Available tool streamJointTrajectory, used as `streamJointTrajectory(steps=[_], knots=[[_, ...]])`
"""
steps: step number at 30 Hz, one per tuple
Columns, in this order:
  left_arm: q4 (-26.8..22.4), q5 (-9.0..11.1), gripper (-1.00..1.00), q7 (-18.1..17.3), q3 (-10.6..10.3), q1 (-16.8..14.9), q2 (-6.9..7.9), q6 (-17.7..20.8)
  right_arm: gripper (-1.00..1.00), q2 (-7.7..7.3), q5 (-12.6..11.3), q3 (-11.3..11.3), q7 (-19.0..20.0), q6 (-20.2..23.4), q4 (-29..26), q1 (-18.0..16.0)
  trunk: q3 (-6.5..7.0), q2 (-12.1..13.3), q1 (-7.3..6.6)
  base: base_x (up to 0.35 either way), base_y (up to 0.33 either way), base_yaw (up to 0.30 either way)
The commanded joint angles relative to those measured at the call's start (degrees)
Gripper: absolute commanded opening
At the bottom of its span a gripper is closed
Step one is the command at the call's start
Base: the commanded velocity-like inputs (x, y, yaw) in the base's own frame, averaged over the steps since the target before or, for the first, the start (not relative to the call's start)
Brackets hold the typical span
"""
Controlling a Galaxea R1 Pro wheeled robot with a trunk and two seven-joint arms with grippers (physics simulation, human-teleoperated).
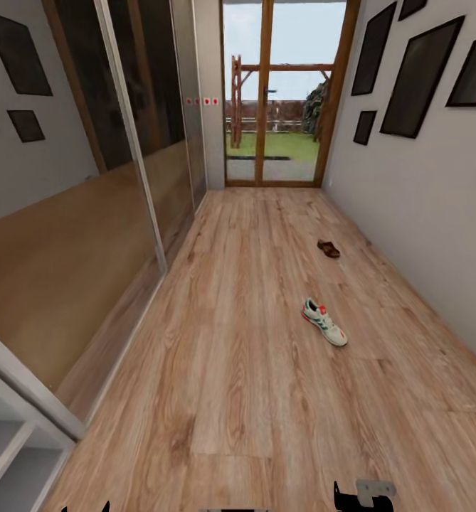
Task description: Pick up the two gym shoes and the two sandals from the corridor floor and place them onto the hallstand (shoe rack) in the corridor, making sure they are on the rack and not on the floor. Arrange them so the two gym shoes are next to each other and the two sandals are next to each other.
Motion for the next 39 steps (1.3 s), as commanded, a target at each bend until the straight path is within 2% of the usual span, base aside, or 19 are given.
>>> streamJointTrajectory(steps=[1,39], knots=[[0.0,0.5,1.00,-0.6,0.1,0.0,-0.01,0.0,1.00,0.00,-0.4,0.5,-0.1,-0.1,0.0,0.0,-0.05,0.0,0.02,0.337,0.000,0.000],[0.0,0.5,1.00,-0.6,0.1,0.0,-0.01,0.0,1.00,0.00,-0.4,0.5,-0.2,-0.1,0.0,0.0,-0.05,0.0,0.02,0.337,0.000,0.000]])
